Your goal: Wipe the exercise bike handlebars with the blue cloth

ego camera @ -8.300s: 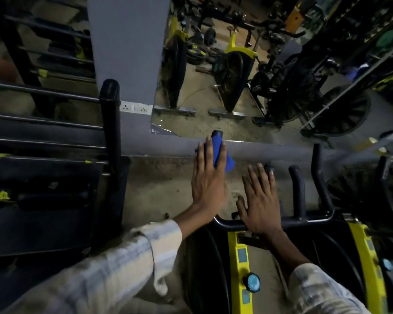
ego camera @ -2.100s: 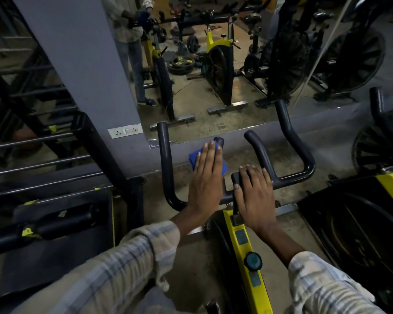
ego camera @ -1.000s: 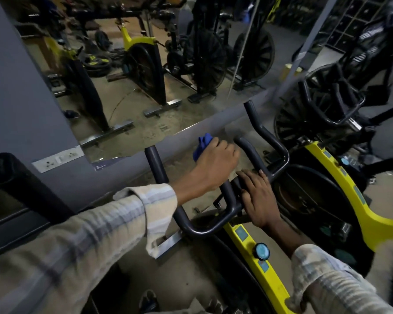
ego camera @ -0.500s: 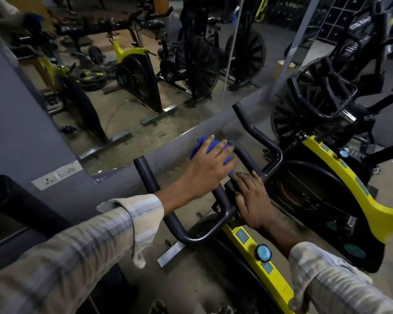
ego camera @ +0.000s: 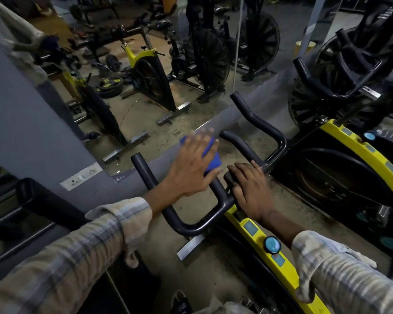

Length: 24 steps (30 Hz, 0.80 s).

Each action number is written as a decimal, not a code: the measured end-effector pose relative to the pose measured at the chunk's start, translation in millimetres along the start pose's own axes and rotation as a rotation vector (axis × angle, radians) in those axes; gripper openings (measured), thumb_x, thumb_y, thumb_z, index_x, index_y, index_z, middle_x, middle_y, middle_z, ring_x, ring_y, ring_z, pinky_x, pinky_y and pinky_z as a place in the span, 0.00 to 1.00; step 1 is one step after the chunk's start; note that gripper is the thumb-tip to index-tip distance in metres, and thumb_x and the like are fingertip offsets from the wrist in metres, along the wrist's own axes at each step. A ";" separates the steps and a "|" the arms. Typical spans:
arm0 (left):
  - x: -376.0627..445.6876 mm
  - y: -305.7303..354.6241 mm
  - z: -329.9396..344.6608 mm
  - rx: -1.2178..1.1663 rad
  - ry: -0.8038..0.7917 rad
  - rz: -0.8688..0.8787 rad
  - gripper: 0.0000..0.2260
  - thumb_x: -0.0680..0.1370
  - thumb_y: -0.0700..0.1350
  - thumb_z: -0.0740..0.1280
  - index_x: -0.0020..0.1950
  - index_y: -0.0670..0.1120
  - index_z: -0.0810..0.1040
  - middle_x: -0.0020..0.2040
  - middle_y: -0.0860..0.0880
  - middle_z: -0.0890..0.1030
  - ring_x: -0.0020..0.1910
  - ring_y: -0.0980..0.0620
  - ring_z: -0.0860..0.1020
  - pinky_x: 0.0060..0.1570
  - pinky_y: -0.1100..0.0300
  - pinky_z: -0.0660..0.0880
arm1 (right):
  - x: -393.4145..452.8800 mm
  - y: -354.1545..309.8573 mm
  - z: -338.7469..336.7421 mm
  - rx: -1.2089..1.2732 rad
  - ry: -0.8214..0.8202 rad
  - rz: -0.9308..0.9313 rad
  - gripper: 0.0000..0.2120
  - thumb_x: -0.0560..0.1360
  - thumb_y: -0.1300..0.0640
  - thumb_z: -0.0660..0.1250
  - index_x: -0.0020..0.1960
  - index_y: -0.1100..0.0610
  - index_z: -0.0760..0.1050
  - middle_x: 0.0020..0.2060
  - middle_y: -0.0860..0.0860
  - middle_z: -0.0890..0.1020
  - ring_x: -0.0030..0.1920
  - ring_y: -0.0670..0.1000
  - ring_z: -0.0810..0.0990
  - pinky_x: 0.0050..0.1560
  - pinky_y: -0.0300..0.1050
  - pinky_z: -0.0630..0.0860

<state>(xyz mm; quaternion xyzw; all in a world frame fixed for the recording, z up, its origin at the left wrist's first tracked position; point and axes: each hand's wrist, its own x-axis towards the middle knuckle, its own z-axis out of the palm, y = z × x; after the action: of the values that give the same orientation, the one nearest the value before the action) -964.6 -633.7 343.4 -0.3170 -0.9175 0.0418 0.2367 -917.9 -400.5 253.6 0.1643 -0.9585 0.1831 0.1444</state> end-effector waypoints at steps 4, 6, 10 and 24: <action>4.5 3.6 0.1 -0.029 -0.075 -0.165 0.33 0.84 0.69 0.55 0.75 0.45 0.75 0.75 0.36 0.73 0.77 0.33 0.68 0.80 0.31 0.53 | -0.1 0.2 1.4 0.018 0.010 0.007 0.27 0.80 0.50 0.55 0.76 0.57 0.72 0.71 0.56 0.77 0.73 0.58 0.73 0.84 0.61 0.56; -0.3 12.2 5.8 -0.017 -0.039 -0.147 0.32 0.84 0.68 0.56 0.75 0.44 0.76 0.75 0.36 0.73 0.77 0.35 0.69 0.80 0.32 0.54 | -1.0 0.3 1.8 0.022 0.016 0.006 0.27 0.80 0.50 0.54 0.76 0.57 0.72 0.71 0.56 0.77 0.73 0.58 0.73 0.84 0.61 0.56; -6.3 20.0 2.6 -0.009 0.033 -0.081 0.28 0.87 0.61 0.51 0.75 0.43 0.76 0.74 0.38 0.74 0.77 0.37 0.70 0.80 0.33 0.56 | -2.1 1.5 2.1 0.039 0.037 -0.004 0.26 0.80 0.51 0.56 0.76 0.57 0.73 0.71 0.57 0.77 0.74 0.59 0.73 0.84 0.61 0.56; 26.4 24.2 -4.1 0.237 -0.211 -0.185 0.28 0.84 0.66 0.54 0.52 0.46 0.82 0.48 0.42 0.82 0.48 0.41 0.80 0.57 0.44 0.74 | -2.3 -1.0 0.2 0.047 0.052 0.006 0.25 0.80 0.52 0.57 0.75 0.57 0.73 0.70 0.57 0.77 0.74 0.58 0.73 0.85 0.58 0.54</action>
<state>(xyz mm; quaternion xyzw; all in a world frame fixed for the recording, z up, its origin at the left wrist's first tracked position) -967.2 -598.8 352.4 -0.1952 -0.9511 0.1606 0.1778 -915.5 -400.9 253.0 0.1600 -0.9503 0.2100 0.1650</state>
